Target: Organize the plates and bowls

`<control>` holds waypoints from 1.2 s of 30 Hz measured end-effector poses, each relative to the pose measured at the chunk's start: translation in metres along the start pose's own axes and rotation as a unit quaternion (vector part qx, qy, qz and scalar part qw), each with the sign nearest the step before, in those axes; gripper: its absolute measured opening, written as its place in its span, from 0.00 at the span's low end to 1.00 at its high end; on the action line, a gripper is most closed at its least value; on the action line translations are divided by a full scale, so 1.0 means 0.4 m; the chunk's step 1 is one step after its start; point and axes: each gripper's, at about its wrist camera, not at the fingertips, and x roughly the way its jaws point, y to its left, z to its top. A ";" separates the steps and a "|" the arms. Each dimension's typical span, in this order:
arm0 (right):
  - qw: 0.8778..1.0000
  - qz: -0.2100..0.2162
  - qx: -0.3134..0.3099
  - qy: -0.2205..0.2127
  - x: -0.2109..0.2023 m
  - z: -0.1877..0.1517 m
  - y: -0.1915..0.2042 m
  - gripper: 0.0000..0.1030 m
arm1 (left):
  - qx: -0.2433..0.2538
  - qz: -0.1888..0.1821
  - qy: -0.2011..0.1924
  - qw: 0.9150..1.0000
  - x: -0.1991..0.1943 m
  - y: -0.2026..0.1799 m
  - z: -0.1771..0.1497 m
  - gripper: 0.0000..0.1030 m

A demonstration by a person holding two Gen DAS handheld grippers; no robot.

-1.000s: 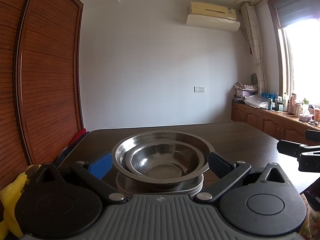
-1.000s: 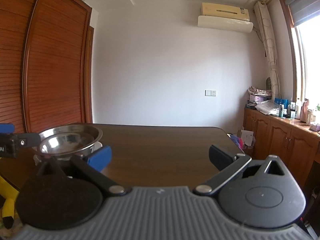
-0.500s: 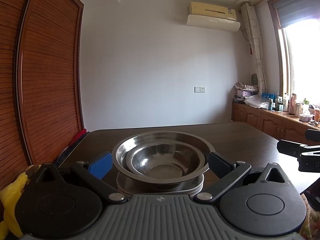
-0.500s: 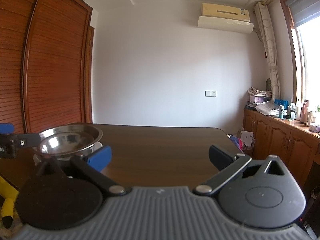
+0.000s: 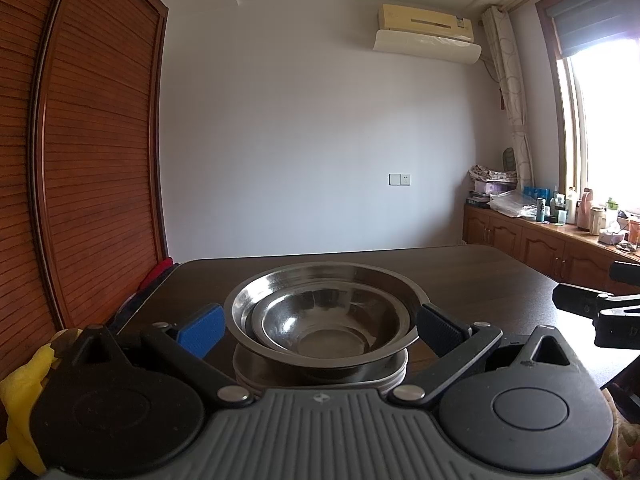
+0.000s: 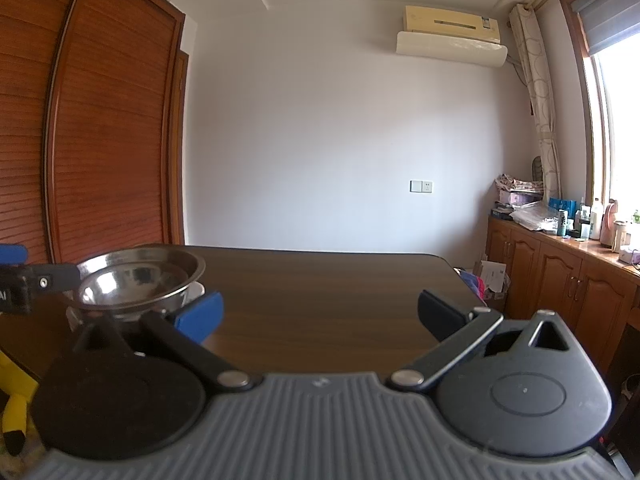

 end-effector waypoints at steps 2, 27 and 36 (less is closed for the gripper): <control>1.000 0.000 -0.001 0.000 -0.001 -0.001 0.000 1.00 | 0.001 0.000 0.000 1.000 0.000 0.001 0.000 1.00; 1.000 -0.005 0.003 0.003 0.002 -0.004 -0.007 1.00 | 0.002 0.003 -0.003 1.000 -0.001 0.001 0.004 1.00; 1.000 -0.003 0.002 0.004 0.003 -0.003 -0.010 1.00 | 0.001 0.002 -0.003 1.000 -0.001 0.000 0.004 1.00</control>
